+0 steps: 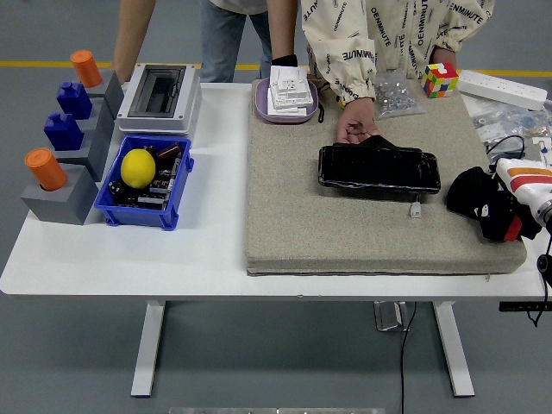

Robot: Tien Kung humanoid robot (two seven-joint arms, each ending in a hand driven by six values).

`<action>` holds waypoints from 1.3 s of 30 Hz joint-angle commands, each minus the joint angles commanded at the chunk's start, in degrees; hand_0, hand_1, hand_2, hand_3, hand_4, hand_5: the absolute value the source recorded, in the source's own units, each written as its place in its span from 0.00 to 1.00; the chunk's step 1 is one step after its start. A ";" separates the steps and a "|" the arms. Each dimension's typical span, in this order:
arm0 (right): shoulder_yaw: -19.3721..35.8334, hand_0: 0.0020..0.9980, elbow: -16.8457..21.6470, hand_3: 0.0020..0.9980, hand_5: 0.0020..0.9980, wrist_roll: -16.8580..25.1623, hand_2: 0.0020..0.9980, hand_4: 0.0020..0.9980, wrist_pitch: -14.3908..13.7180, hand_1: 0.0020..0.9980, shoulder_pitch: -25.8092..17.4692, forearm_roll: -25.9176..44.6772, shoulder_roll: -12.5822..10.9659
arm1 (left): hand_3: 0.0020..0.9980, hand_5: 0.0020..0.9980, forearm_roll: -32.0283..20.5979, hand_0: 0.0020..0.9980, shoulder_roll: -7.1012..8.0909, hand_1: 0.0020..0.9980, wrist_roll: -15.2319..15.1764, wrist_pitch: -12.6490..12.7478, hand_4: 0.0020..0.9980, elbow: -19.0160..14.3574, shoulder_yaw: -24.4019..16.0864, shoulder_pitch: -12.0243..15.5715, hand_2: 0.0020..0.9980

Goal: Pick the rag up,wipe the panel,place it on the desk

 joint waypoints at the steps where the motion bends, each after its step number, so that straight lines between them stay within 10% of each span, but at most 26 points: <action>1: 0.00 0.19 -0.01 0.44 0.18 -0.01 0.46 1.00 -0.02 0.37 0.00 -0.02 -0.01 | 0.56 0.47 0.00 0.64 0.01 0.69 -0.01 0.00 0.59 0.00 0.00 -0.02 0.73; 39: 4.06 0.19 1.74 0.43 0.11 -1.49 0.45 0.99 0.25 0.36 2.86 -1.95 0.13 | 0.56 0.47 0.29 0.64 0.20 0.69 -0.13 -0.03 0.60 0.00 -0.47 0.33 0.73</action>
